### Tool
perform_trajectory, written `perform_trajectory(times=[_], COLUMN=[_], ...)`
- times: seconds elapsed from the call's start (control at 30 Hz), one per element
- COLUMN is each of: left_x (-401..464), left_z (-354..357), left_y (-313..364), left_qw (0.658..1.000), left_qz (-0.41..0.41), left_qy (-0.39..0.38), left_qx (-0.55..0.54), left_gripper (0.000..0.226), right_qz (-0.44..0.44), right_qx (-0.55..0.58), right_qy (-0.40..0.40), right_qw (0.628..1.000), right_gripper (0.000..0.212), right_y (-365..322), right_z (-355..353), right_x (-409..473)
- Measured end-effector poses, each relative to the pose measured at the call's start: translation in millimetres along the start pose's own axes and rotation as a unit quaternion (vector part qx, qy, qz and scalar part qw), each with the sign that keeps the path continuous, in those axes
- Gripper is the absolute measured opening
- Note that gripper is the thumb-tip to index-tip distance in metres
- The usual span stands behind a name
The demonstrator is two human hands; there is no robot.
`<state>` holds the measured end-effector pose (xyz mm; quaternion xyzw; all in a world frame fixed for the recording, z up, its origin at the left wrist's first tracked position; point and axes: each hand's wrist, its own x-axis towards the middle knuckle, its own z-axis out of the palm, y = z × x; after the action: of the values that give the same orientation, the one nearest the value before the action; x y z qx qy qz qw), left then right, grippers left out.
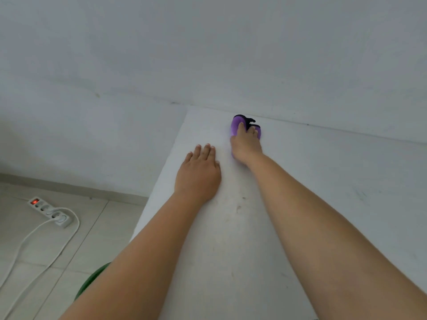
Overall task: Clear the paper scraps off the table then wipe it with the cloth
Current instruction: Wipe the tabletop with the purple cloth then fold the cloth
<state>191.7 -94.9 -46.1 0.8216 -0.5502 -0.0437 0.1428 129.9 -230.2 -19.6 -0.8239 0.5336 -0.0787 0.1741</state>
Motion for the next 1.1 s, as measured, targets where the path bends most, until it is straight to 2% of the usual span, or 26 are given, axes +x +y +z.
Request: perform_trajectory(times=[0.1, 0.3, 0.53, 0.67, 0.87, 1.0, 1.1], left_x=[2, 18, 38, 38, 40, 42, 45], left_z=[-4, -11, -8, -5, -3, -5, -5], left_y=[-5, -23, -26, -27, -28, -32, -34], left_qw=[1.0, 0.998, 1.0, 0.999, 0.999, 1.0, 1.0], left_qz=[0.015, 0.051, -0.024, -0.039, -0.029, -0.019, -0.019], left_qy=[-0.02, -0.041, -0.001, 0.014, 0.027, 0.024, 0.023], left_qx=[0.007, 0.014, 0.001, 0.003, 0.005, -0.002, 0.0], left_gripper=[0.052, 0.052, 0.054, 0.054, 0.054, 0.053, 0.054], right_qz=[-0.009, 0.036, 0.077, 0.036, -0.07, -0.108, -0.106], right_qx=[-0.009, -0.023, -0.056, -0.05, -0.024, -0.008, -0.021], right_qy=[0.006, 0.017, 0.048, 0.034, -0.016, -0.053, -0.02], right_qw=[1.0, 0.999, 0.994, 0.997, 0.997, 0.993, 0.994], right_gripper=[0.055, 0.051, 0.054, 0.055, 0.053, 0.05, 0.049], right_y=[32, 95, 66, 20, -34, -27, 2], right_z=[-15, -37, -12, 6, 19, 4, -4], right_x=[3, -9, -19, -3, 34, 60, 67])
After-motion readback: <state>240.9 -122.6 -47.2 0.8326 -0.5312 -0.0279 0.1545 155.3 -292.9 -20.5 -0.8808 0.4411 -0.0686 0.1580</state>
